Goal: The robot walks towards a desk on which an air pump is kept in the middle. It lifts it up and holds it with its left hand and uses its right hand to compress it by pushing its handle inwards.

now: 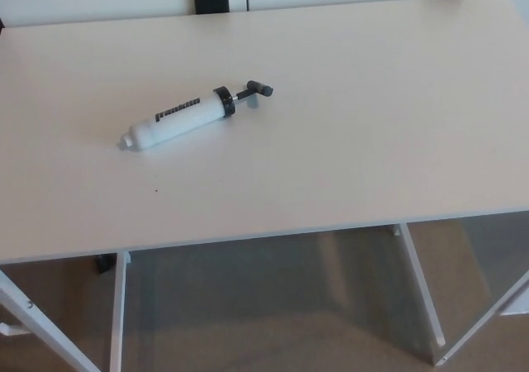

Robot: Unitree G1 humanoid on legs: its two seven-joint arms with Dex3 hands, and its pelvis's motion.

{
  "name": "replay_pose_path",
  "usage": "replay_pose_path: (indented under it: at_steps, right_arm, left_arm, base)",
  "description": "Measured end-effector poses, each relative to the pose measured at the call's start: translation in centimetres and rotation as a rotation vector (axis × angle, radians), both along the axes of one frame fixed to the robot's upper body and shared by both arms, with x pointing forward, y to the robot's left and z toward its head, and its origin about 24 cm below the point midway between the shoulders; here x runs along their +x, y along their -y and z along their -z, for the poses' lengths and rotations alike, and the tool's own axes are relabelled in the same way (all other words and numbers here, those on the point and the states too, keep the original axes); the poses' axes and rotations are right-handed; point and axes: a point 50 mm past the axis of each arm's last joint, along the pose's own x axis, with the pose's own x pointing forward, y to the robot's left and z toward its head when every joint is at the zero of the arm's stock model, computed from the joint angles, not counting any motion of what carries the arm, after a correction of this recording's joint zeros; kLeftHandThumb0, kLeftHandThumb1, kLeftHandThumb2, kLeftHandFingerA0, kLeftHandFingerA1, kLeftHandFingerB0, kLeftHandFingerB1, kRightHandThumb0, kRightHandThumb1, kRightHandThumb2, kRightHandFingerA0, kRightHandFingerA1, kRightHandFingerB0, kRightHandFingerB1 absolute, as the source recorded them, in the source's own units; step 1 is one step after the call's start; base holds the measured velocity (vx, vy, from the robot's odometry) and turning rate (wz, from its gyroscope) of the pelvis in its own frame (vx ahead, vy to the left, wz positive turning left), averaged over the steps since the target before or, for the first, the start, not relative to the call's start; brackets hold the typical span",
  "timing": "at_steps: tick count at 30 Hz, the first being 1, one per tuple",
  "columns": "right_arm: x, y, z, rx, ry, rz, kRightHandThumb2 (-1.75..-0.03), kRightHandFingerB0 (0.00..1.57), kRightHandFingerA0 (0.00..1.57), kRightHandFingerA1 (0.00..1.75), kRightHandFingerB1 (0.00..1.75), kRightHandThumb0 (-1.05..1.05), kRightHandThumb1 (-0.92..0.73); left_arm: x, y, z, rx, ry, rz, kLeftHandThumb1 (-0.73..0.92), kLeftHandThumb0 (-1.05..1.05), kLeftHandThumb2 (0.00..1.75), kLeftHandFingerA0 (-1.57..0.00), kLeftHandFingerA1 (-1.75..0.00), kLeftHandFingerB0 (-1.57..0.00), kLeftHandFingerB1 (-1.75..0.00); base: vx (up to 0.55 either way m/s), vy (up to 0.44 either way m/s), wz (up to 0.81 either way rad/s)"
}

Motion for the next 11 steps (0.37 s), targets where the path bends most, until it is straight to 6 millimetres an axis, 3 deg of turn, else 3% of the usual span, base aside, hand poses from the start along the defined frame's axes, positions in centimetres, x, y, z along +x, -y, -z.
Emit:
replay_pose_path:
  at_steps: [1,5,6,7,8,9,10,11]
  right_arm:
    - [-0.2,0.2,0.3,0.002,-0.023,-0.006,-0.61,0.24,0.27,0.37,0.3,-0.68,-0.7]
    - [-1.5,1.2,1.8,0.018,-0.126,-0.031,-0.61,0.2,0.25,0.35,0.29,-0.71,-0.7]
    - [-1.8,1.4,2.2,0.024,-0.153,-0.037,-0.89,0.12,0.15,0.44,0.4,-0.76,-0.59]
    - [-2.1,1.6,2.4,0.027,-0.168,-0.041,-0.89,0.12,0.15,0.44,0.4,-0.76,-0.59]
    - [-2.5,1.9,2.8,0.033,-0.198,-0.047,-0.61,0.16,0.2,0.32,0.27,-0.74,-0.7]
    - [-2.8,2.0,3.1,0.036,-0.215,-0.051,-0.61,0.16,0.2,0.32,0.27,-0.74,-0.7]
    - [-3.2,2.2,3.4,0.041,-0.238,-0.055,-1.0,0.0,0.0,0.5,0.48,-0.38,-0.4]
    - [-3.9,2.5,3.8,0.049,-0.268,-0.057,-1.0,0.0,0.0,0.5,0.48,-0.38,-0.4]
  left_arm:
    - [-0.4,-0.1,0.4,-0.017,-0.015,-0.012,0.64,-0.64,0.92,-0.28,-0.53,-0.14,-0.41]
    - [-2.2,-0.3,2.1,-0.1,-0.081,-0.067,0.59,-0.67,0.89,-0.25,-0.52,-0.12,-0.41]
    - [-2.7,-0.3,2.5,-0.123,-0.097,-0.083,0.57,-0.66,0.88,-0.2,-0.51,-0.06,-0.38]
    - [-3.0,-0.3,2.7,-0.136,-0.104,-0.092,0.57,-0.66,0.88,-0.2,-0.51,-0.06,-0.38]
    - [-3.6,-0.3,3.1,-0.156,-0.118,-0.109,0.61,-0.61,0.87,-0.2,-0.5,-0.09,-0.4]
    - [-4.0,-0.3,3.4,-0.167,-0.125,-0.12,0.61,-0.61,0.87,-0.2,-0.5,-0.09,-0.4]
    - [-4.4,-0.3,3.7,-0.18,-0.134,-0.132,0.74,-0.67,0.62,-0.15,-0.44,-0.16,-0.29]
    - [-5.0,-0.3,4.0,-0.192,-0.145,-0.147,0.74,-0.67,0.62,-0.15,-0.44,-0.16,-0.29]
  base:
    - [0.0,0.0,0.0]
    - [0.0,0.0,0.0]
    - [0.0,0.0,0.0]
    - [0.0,0.0,0.0]
    - [0.0,0.0,0.0]
    - [0.0,0.0,0.0]
    - [0.0,0.0,0.0]
    - [0.0,0.0,0.0]
